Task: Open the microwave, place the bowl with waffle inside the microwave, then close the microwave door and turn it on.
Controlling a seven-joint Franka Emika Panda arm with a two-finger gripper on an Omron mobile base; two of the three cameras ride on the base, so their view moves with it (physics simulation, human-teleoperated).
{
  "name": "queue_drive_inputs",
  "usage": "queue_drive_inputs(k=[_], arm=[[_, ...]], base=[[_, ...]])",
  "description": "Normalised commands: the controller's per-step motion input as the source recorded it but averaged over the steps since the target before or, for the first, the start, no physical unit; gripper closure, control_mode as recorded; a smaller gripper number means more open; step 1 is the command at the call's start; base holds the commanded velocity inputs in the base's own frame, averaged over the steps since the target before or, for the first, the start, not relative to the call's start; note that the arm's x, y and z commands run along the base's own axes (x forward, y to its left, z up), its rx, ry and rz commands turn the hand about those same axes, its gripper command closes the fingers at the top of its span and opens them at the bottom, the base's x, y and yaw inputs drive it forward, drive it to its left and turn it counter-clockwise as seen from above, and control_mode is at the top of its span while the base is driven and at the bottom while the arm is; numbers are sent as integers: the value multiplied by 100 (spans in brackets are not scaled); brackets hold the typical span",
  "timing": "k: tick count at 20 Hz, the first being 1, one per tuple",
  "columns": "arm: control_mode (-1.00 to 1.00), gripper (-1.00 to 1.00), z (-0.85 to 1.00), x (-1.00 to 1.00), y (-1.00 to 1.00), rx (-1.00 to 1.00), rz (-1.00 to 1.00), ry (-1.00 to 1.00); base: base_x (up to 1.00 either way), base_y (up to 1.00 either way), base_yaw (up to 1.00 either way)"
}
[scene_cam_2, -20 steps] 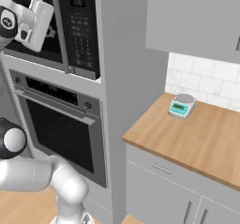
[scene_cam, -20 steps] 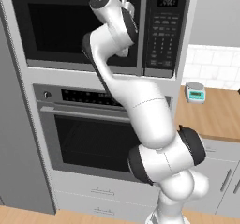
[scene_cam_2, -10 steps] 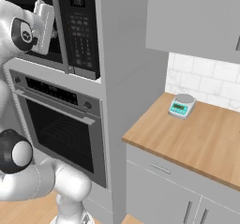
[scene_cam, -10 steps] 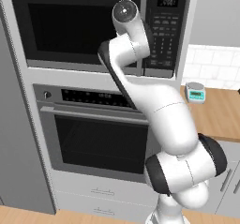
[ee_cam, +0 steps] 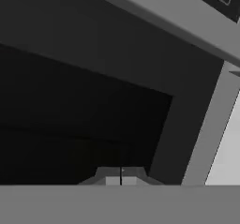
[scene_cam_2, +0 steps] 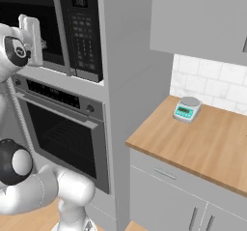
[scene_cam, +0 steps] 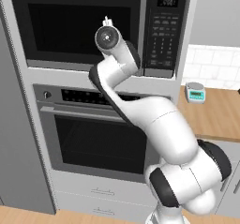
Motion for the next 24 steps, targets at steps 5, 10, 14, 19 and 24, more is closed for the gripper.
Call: queue_drive_inputs(k=[5, 10, 14, 19, 24], arm=[[-100, 100, -13, -87, 40, -27, 1, 0], [-100, 100, 0, -99, -17, -16, -9, 0], [-100, 100, -6, -81, -62, -5, -15, 0], [-100, 100, -1, -65, -75, 0, -15, -3], [-100, 100, 0, -25, -52, 3, -8, -6]], base=[[0, 0, 0], [0, 0, 0], [0, 0, 0], [0, 0, 0], [0, 0, 0]])
